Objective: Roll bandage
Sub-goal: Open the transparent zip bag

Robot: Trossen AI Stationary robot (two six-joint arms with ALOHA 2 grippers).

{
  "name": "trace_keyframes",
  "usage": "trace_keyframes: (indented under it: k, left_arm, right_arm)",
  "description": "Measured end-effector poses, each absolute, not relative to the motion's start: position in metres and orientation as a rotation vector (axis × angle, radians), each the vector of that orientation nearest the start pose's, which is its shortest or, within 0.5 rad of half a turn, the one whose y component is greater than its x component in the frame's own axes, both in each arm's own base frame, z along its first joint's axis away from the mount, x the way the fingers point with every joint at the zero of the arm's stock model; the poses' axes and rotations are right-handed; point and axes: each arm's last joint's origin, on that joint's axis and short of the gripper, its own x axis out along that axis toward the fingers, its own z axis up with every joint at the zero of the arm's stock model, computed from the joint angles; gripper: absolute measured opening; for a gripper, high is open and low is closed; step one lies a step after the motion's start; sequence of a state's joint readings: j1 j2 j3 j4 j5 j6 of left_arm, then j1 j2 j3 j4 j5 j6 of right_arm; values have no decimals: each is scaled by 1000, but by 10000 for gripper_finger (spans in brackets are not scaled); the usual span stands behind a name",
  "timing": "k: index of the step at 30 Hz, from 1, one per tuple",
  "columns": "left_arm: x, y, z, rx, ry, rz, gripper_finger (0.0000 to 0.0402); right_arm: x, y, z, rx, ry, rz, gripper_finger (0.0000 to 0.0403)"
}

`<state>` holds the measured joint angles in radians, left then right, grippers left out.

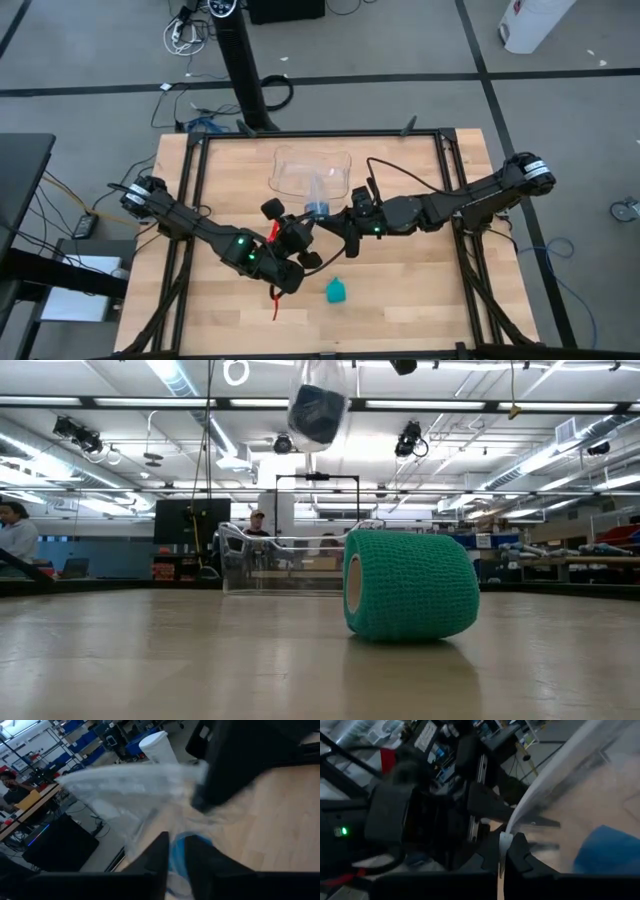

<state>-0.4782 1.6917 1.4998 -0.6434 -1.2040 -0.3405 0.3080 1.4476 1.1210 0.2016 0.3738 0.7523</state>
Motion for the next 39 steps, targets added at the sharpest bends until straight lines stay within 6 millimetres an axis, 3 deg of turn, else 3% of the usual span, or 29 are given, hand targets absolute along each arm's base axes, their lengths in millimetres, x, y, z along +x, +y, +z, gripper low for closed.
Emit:
trace_keyframes:
  k: [4,13,20,25,32,39]
  left_arm:
    - [329,-140,321,332,441,750,10]
    - [330,-142,320,331,471,688,3]
    - [329,-145,313,353,611,482,2]
    - [329,-144,309,405,704,333,2]
    - [338,-131,307,427,786,121,2]
    - [349,-109,306,410,813,-6,2]
  right_arm:
    - [321,94,330,699,101,-89,10]
    - [312,98,335,525,138,-51,74]
    - [276,90,347,354,273,-48,126]
    - [257,94,347,66,364,-5,132]
    - [271,103,323,-396,464,-45,133]
    - [282,101,309,-508,533,29,131]
